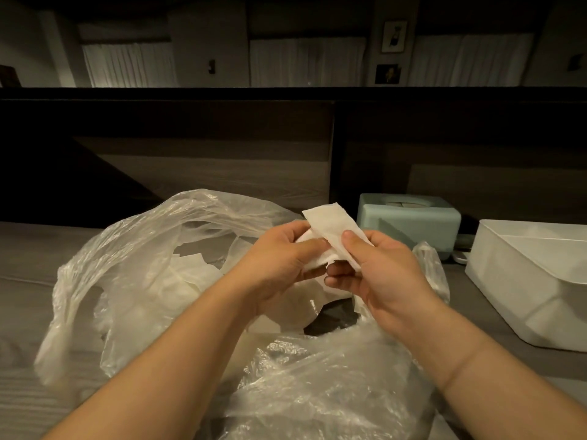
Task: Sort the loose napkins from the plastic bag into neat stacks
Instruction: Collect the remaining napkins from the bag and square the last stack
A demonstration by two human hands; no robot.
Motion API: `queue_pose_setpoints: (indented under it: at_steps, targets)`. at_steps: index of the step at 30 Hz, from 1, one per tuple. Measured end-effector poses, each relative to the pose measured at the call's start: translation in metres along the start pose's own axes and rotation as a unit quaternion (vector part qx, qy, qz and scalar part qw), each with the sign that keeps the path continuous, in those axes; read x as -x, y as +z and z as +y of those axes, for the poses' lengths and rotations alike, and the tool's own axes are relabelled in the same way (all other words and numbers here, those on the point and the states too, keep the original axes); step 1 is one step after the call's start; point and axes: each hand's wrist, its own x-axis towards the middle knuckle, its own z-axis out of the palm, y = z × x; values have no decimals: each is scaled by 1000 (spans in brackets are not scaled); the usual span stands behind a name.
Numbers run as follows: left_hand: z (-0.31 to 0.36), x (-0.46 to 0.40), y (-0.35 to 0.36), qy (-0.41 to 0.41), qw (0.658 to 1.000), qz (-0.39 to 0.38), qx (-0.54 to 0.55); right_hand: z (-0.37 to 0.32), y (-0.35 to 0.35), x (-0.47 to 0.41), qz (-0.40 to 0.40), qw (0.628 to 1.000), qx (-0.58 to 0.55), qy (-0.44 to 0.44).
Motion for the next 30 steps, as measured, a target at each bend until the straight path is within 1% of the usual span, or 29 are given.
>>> queue_pose_setpoints:
  at_steps: [3, 6, 8, 10, 11, 13, 16, 21, 26, 30]
  targets:
    - [0, 0, 1, 4, 1000, 9, -18, 1, 1, 1, -2, 1000, 14, 7]
    - [-1, -1, 3, 3, 997, 64, -32, 0, -3, -3, 22, 1000, 1, -1]
    - [0, -3, 4, -24, 994, 103, 4, -4, -4, -4, 34, 999, -34, 5]
    - [3, -3, 4, -55, 990, 119, 59, -8, -6, -2, 15, 996, -92, 5]
    - [5, -3, 4, -65, 988, 113, 86, -11, -6, -1, -4, 993, -118, -1]
    - [8, -2, 4, -77, 986, 77, 128, -14, -7, 3, -43, 990, -135, -18]
    - [11, 2, 5, -84, 984, 46, 148, -14, -5, 7, -85, 991, -100, -37]
    - [11, 3, 7, -93, 983, 63, 148, -7, -4, 5, -31, 998, -7, -49]
    - [12, 2, 8, -98, 985, 69, 123, -8, -5, 4, 0, 999, -4, -50]
    - [10, 4, 7, -104, 990, 27, 93, -8, -3, 4, 11, 998, 15, -55]
